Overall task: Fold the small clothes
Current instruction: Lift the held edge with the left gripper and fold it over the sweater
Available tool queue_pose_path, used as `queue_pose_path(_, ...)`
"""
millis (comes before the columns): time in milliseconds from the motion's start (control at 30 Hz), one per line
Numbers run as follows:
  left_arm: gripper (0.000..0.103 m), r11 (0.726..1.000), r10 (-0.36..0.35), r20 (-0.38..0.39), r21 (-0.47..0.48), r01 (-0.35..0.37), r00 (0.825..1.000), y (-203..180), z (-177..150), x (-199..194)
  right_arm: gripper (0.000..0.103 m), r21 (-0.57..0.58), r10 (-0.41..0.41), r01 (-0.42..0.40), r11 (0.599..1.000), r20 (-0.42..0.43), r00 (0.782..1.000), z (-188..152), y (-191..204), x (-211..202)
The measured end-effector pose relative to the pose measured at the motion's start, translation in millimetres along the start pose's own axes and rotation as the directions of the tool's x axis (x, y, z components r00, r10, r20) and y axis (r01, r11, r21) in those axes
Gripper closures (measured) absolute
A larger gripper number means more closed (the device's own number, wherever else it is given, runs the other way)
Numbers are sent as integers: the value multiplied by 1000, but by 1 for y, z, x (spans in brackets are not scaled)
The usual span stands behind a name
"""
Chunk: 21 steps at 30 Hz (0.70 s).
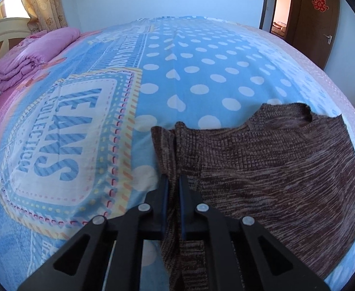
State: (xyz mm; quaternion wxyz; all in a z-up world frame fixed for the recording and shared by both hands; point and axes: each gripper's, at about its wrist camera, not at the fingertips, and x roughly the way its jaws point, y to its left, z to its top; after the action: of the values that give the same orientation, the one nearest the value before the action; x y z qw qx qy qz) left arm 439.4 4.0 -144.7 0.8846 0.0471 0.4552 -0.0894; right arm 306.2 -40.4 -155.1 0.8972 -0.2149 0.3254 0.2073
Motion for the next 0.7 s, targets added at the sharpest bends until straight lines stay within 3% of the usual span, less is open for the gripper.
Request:
queue_pose_path(333, 95, 998, -60, 47, -24, 61, 997, -12, 17, -38, 95, 93, 18, -22, 995, 49, 999, -9, -35, -31)
queue_pose_path(700, 95, 992, -118, 107, -29, 122, 987, -56, 41, -75, 95, 208, -7, -17, 978, 118, 993, -21, -78, -73)
